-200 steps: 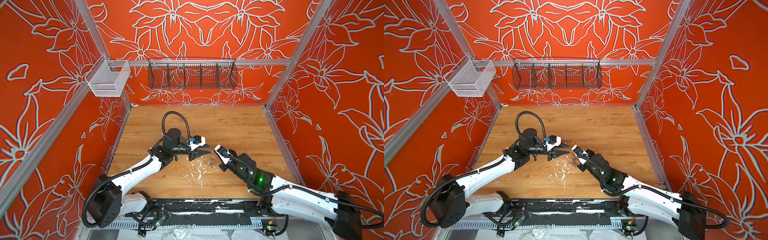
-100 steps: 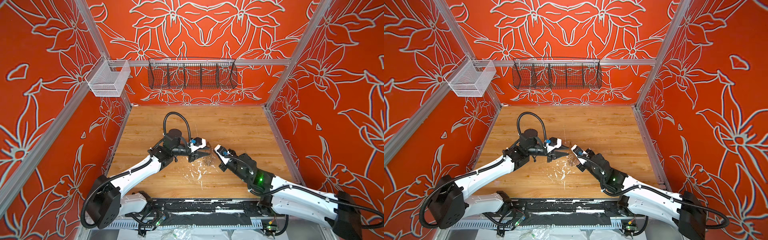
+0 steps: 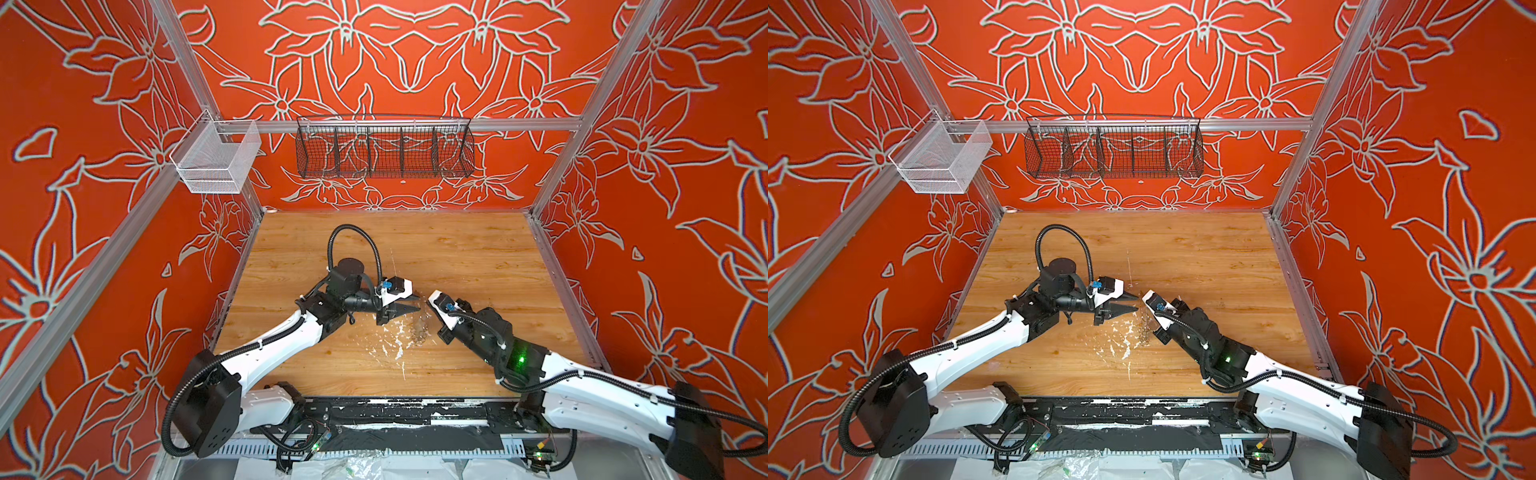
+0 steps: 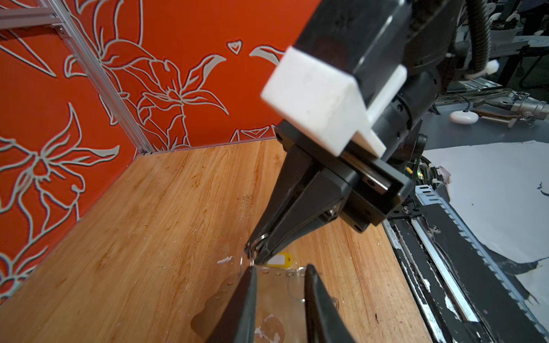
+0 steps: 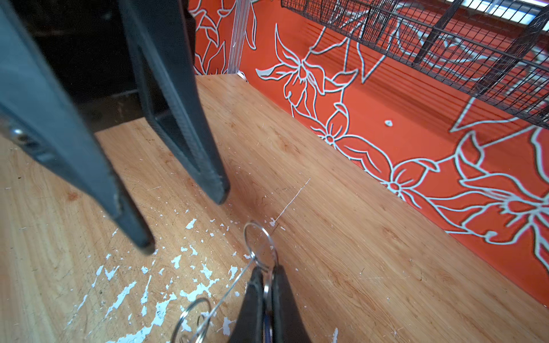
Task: Put the keys on the keyring
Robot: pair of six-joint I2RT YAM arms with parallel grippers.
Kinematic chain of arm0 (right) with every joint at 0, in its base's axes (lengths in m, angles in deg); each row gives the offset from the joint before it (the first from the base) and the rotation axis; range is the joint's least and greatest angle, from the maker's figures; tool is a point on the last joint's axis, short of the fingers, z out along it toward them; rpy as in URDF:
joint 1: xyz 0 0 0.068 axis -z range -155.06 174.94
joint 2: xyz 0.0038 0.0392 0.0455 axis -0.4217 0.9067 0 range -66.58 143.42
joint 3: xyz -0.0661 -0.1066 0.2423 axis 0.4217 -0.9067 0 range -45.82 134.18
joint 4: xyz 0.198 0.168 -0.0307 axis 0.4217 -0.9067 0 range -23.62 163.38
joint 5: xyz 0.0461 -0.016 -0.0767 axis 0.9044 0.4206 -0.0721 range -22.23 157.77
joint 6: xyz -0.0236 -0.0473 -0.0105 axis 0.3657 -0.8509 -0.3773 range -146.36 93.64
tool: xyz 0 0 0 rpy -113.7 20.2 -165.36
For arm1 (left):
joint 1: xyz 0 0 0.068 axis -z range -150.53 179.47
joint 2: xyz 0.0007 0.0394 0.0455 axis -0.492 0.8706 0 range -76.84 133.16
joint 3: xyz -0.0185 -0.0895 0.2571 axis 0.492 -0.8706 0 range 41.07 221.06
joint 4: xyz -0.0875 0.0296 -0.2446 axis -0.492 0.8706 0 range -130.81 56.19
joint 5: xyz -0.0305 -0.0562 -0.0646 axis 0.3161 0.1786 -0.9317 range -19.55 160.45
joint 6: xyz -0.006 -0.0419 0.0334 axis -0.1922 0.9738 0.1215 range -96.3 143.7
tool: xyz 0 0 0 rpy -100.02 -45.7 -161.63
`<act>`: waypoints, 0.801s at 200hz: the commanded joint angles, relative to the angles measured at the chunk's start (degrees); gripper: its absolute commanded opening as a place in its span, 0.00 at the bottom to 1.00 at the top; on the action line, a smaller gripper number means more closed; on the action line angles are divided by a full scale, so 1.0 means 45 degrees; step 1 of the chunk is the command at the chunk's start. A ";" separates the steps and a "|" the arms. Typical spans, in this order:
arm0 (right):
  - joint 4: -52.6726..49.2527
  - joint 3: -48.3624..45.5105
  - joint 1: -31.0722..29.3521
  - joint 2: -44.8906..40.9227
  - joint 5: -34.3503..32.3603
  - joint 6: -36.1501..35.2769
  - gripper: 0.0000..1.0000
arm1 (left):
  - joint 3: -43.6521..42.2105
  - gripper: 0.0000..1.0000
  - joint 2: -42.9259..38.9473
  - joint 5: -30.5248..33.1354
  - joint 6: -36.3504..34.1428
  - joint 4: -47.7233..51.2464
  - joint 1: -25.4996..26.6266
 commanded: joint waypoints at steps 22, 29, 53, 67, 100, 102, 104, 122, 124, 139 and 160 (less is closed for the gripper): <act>0.0768 -0.0071 -0.0024 -0.0180 0.0118 -0.0065 0.00 | 0.0515 0.27 -0.0031 -0.0242 -0.0818 0.0566 0.0073; 0.0768 -0.0036 -0.0024 -0.0089 0.0065 -0.0069 0.00 | 0.0496 0.27 -0.0021 -0.0241 -0.0849 0.0535 0.0070; 0.0936 -0.0056 -0.0024 0.0019 0.0253 -0.0164 0.00 | 0.0600 0.26 0.0047 -0.0356 -0.1003 0.0684 0.0076; 0.1003 -0.0095 -0.0024 -0.0008 0.0259 -0.0179 0.00 | 0.0771 0.24 -0.0006 -0.0453 -0.1274 0.1088 0.0079; 0.0794 -0.0001 -0.0024 -0.0134 0.0558 -0.0120 0.00 | 0.0724 0.24 -0.0145 -0.0322 -0.1770 0.1427 0.0079; 0.0820 -0.0003 -0.0024 -0.0115 0.0583 -0.0115 0.00 | 0.0742 0.24 -0.0148 -0.0310 -0.1770 0.1456 0.0082; 0.0846 0.0002 -0.0024 -0.0091 0.0604 -0.0114 0.00 | 0.0752 0.24 -0.0148 -0.0292 -0.1770 0.1483 0.0077; 0.0907 -0.0014 -0.0024 0.0095 0.0598 -0.0086 0.00 | 0.0807 0.24 -0.0131 -0.0212 -0.1848 0.1672 0.0076; 0.0916 -0.0001 -0.0024 0.0108 0.0578 -0.0078 0.00 | 0.0787 0.24 -0.0119 -0.0205 -0.1848 0.1668 0.0076; 0.0870 0.0033 -0.0024 0.0177 0.0640 0.0039 0.00 | 0.0768 0.24 0.0049 -0.0202 -0.1876 0.1556 0.0084; 0.0497 0.0196 -0.0024 0.0159 0.1186 0.0174 0.00 | 0.1017 0.24 0.0384 -0.0143 -0.1789 0.1677 0.0077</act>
